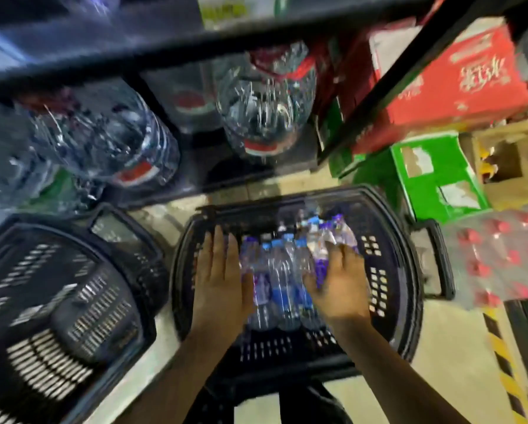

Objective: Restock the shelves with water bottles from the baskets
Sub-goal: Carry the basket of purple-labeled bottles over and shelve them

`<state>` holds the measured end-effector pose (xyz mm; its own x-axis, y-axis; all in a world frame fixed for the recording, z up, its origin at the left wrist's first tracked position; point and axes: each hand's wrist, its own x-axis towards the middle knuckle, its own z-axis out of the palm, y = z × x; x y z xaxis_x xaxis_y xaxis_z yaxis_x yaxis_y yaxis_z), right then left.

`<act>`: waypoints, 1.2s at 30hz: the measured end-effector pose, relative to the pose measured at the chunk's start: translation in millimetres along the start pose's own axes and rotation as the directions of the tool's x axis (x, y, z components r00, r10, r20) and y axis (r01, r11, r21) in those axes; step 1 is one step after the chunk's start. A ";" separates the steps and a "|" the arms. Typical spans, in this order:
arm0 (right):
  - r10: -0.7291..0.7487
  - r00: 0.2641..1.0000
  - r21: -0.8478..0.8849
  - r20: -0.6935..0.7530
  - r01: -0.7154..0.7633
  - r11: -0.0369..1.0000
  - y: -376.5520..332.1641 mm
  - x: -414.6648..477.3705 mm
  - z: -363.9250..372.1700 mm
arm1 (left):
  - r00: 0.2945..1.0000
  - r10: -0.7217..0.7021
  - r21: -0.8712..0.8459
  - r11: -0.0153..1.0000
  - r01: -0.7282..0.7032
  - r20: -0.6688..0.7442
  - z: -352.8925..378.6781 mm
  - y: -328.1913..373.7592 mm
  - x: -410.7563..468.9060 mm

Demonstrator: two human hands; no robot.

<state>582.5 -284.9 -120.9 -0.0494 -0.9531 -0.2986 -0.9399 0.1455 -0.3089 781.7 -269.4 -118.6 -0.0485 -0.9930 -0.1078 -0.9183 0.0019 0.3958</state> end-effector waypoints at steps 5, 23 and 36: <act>0.120 0.973 -0.066 0.199 -0.109 0.992 60.0 -45.8 56.3 | 0.946 -0.157 0.054 0.988 0.148 0.284 63.5 -23.0 -62.9; 0.576 0.779 0.386 0.246 -0.624 0.679 99.9 -9.9 153.0 | 0.579 -0.700 -0.199 0.552 0.810 0.417 164.6 -49.0 -45.5; 0.473 0.715 0.476 0.515 -0.697 0.537 88.6 1.3 90.5 | 0.660 -0.535 -0.469 0.465 0.751 0.527 102.5 -66.9 -31.0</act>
<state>529.7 -249.2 -230.4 -0.3056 -0.4763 -0.8245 -0.3090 0.8686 -0.3873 804.5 -226.6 -235.2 0.2522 -0.5946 -0.7634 -0.2788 -0.8001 0.5311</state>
